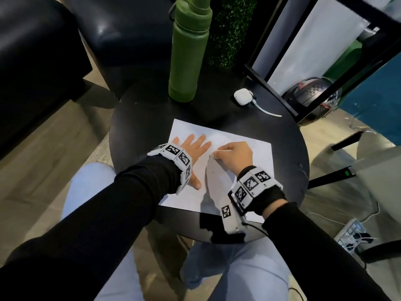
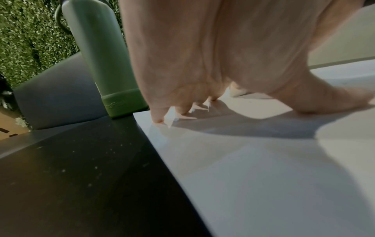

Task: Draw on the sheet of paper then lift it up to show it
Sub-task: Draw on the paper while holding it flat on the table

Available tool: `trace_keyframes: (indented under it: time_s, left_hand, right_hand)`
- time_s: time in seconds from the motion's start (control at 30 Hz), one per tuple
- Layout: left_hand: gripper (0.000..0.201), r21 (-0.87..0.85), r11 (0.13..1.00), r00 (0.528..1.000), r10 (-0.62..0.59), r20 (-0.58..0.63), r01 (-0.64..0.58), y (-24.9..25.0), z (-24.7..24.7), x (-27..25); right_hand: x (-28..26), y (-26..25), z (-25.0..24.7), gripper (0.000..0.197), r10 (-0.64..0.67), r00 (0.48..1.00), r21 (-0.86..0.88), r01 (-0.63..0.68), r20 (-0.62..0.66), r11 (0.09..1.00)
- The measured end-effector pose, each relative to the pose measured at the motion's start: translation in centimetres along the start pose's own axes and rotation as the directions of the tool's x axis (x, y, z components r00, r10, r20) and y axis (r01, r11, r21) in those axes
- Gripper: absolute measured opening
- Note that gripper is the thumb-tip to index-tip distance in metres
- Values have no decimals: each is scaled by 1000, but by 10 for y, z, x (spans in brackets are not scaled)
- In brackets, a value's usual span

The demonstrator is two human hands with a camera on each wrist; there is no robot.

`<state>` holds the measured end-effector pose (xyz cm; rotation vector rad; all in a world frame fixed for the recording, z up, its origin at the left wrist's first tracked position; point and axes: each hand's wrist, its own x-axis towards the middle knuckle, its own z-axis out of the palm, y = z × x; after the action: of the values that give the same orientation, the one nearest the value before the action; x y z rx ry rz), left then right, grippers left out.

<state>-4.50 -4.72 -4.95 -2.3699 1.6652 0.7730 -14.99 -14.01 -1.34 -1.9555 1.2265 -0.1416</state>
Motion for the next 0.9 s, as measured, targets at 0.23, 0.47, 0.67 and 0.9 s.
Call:
trace_keyframes:
  time_s: [0.23, 0.47, 0.67, 0.9]
  left_hand:
    - [123, 40, 999, 1000, -9, -6, 9, -1, -2, 1]
    - [126, 42, 999, 1000, -4, -12, 5, -1, 2, 3]
    - [125, 51, 999, 1000, -9, 3, 9, 0, 0, 2]
    - [123, 56, 998, 1000, -15, -7, 16, 0, 2, 4]
  right_hand:
    - [-25, 9, 12, 9, -74, 980, -57, 86, 183, 995]
    - [-17, 10, 11, 13, -44, 998, -31, 45, 43, 998]
    - [-21, 13, 4, 11, -50, 991, -29, 54, 127, 998]
    - [-31, 10, 16, 14, -88, 986, -60, 98, 145, 993]
